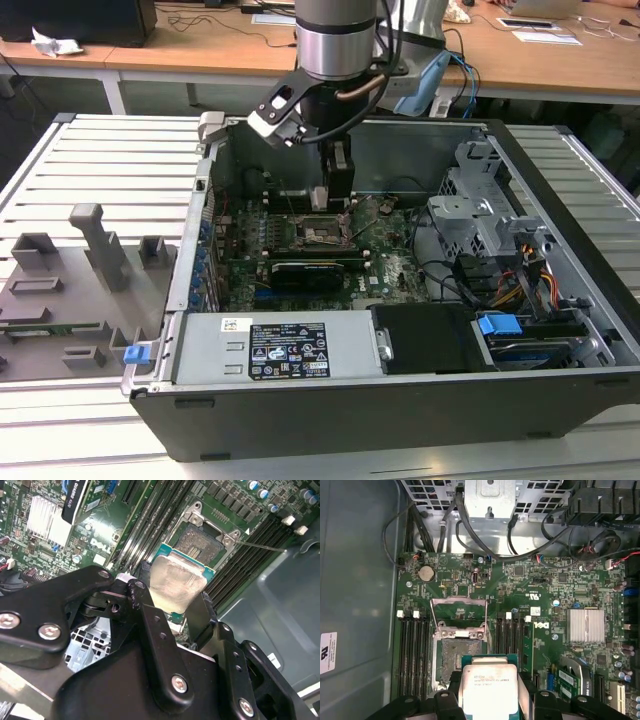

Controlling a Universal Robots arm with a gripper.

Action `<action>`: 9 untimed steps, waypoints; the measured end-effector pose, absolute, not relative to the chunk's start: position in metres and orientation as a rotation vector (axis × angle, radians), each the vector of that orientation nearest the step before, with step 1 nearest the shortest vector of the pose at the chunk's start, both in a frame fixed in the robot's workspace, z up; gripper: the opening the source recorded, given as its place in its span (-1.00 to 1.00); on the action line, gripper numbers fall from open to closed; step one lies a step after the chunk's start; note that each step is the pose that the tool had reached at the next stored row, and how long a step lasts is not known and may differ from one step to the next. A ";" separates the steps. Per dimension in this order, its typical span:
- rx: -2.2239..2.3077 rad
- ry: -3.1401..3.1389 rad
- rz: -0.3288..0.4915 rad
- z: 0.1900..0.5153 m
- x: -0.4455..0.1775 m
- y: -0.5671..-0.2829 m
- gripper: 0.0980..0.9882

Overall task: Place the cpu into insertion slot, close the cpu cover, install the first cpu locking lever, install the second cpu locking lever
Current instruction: 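Place the cpu into insertion slot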

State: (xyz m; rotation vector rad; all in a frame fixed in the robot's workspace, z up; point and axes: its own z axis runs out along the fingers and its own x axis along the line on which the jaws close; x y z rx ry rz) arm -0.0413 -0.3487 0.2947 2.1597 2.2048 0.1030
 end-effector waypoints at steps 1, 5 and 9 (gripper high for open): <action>2.160 2.205 0.103 0.294 -0.041 -0.349 -0.04; 2.160 2.205 0.103 0.290 -0.041 -0.349 -0.04; 2.160 2.205 0.103 0.288 -0.041 -0.349 -0.04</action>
